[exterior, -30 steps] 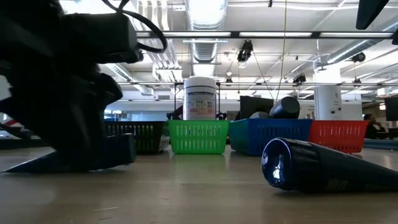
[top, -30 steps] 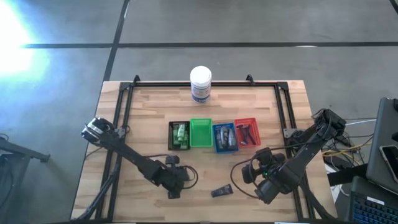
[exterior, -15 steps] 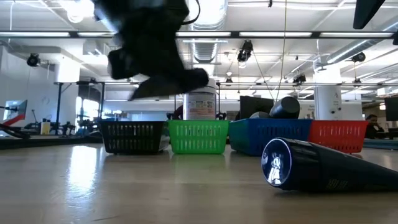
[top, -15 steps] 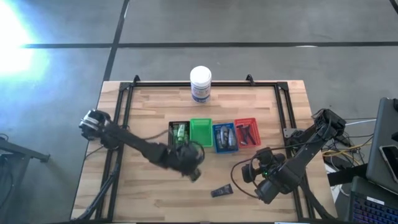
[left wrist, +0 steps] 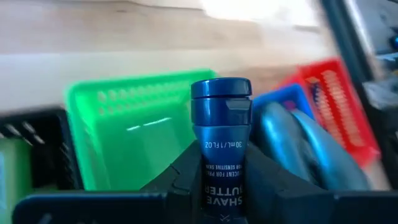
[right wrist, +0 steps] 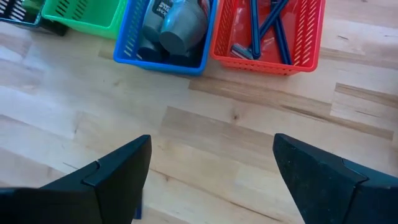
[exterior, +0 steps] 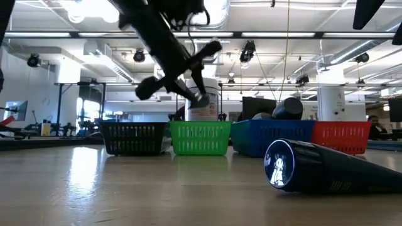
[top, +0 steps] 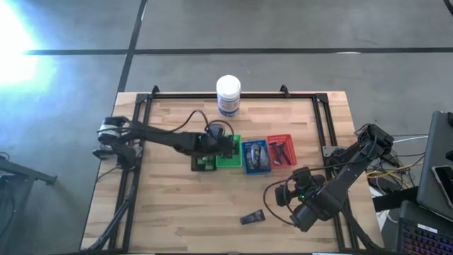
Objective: Pick & Place Travel size toiletries
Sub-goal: Put the shave cream into the green basket
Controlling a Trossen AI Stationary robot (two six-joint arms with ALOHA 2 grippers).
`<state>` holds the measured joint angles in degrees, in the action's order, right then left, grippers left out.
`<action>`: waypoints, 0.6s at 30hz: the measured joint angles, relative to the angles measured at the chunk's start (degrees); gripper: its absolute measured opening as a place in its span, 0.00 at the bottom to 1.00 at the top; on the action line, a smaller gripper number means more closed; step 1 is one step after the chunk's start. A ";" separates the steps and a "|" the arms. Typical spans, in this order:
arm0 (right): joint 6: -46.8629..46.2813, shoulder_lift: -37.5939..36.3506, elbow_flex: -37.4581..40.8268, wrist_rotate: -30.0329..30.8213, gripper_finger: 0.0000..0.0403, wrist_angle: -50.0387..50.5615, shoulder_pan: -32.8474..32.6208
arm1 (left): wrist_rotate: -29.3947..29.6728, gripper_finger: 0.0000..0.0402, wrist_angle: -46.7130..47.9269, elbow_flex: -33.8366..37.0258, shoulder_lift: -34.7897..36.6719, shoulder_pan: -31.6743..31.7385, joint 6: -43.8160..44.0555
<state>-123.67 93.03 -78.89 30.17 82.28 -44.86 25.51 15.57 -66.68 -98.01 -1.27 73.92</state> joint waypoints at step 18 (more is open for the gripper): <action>3.48 0.00 -0.11 -0.26 0.90 -1.73 0.00 | -4.47 0.46 0.42 -0.04 -4.27 2.44 -0.83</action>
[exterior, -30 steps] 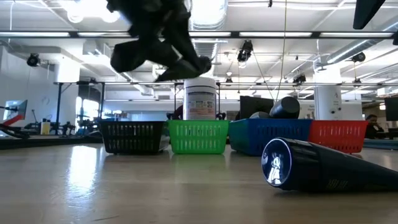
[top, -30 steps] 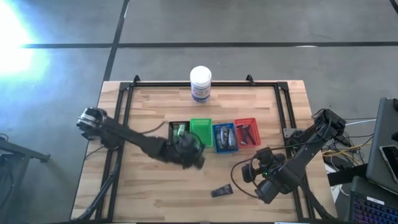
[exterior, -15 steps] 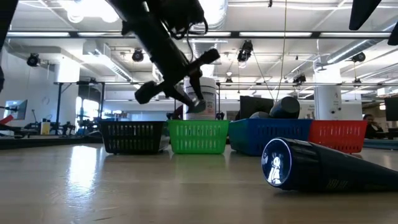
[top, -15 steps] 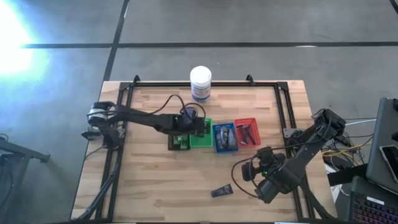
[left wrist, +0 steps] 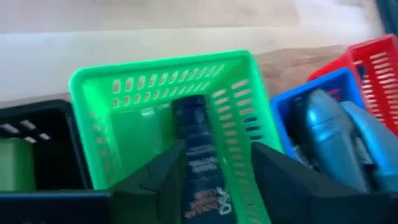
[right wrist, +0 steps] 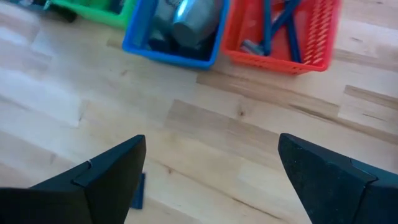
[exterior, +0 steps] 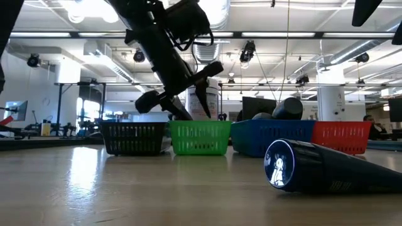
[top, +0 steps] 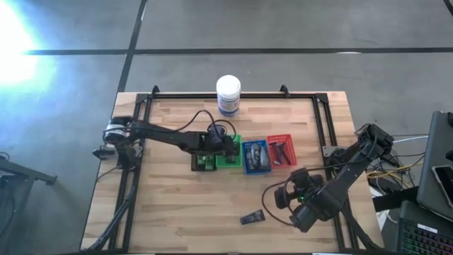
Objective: Pick & Place Travel size toiletries
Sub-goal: Put the shave cream into the green basket
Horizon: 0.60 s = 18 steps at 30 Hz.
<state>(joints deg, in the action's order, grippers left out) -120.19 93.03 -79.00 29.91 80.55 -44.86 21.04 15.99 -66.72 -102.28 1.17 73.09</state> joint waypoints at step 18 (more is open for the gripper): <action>61.72 11.18 -1.69 -7.40 0.90 -41.85 1.94 | -3.97 0.54 0.51 0.28 11.78 -24.75 -33.65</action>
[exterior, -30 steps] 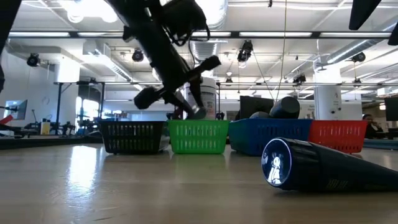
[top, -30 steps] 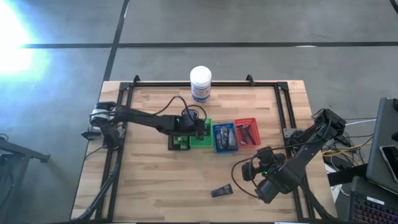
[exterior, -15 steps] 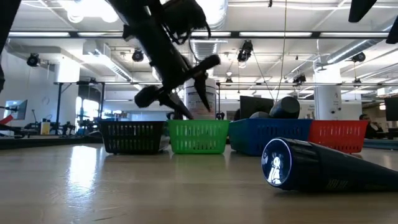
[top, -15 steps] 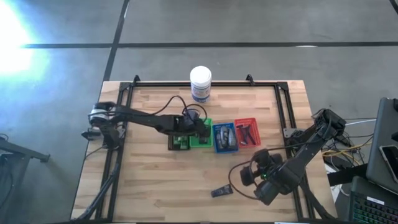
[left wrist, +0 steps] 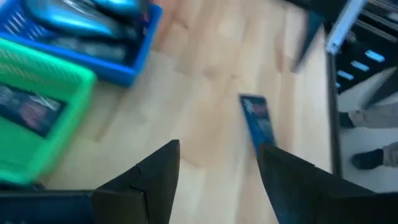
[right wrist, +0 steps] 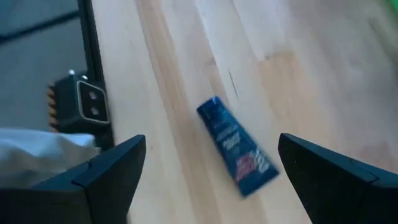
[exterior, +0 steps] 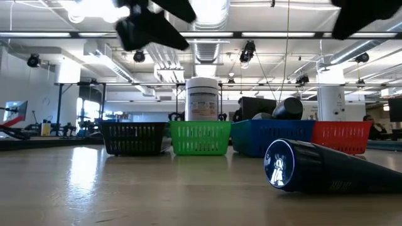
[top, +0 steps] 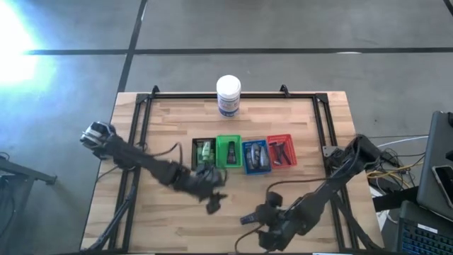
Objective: Pick & Place Travel size toiletries
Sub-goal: Put the shave cream into the green basket
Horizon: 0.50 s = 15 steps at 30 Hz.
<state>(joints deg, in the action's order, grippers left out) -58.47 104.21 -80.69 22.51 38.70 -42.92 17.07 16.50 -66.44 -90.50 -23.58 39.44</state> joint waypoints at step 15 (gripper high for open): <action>26.55 15.39 -7.45 -16.08 0.90 1.57 6.06 | 13.49 0.54 -0.78 0.22 -0.76 -16.36 15.12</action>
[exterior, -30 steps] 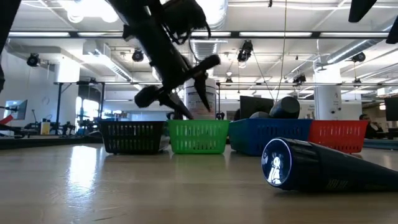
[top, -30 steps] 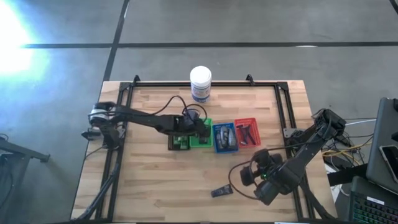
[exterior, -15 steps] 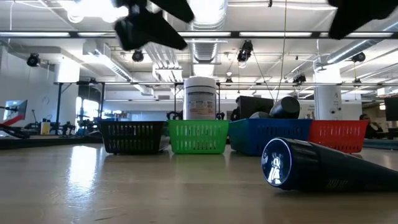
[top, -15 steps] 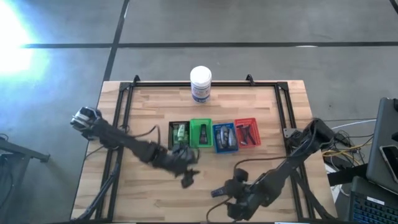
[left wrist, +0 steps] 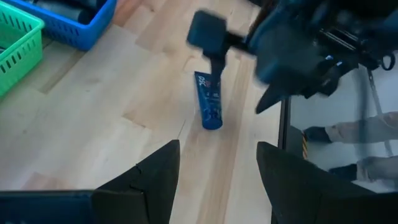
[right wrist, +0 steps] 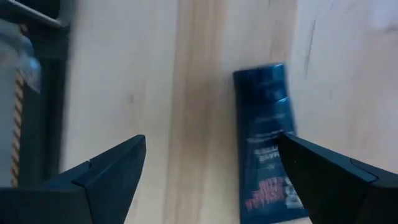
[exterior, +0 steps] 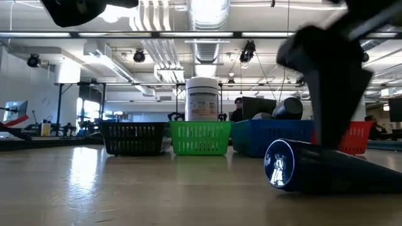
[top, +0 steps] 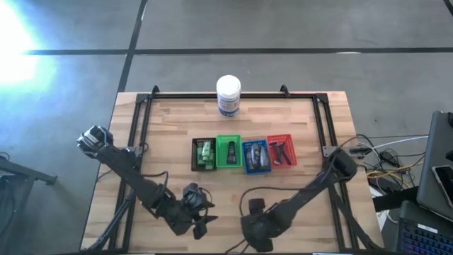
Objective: Pick & Place Travel size toiletries
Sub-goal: Put the shave cream into the green basket
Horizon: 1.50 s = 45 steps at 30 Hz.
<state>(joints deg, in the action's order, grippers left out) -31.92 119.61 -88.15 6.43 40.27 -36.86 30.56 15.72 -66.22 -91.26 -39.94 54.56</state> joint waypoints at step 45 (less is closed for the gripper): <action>-5.05 -1.36 -5.08 -3.98 0.21 4.22 11.57 | 15.57 0.54 24.81 6.47 27.43 1.38 -2.09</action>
<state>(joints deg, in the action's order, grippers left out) -36.98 118.24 -93.23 2.45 44.49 -25.29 46.13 40.53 -59.74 -63.83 -38.56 52.47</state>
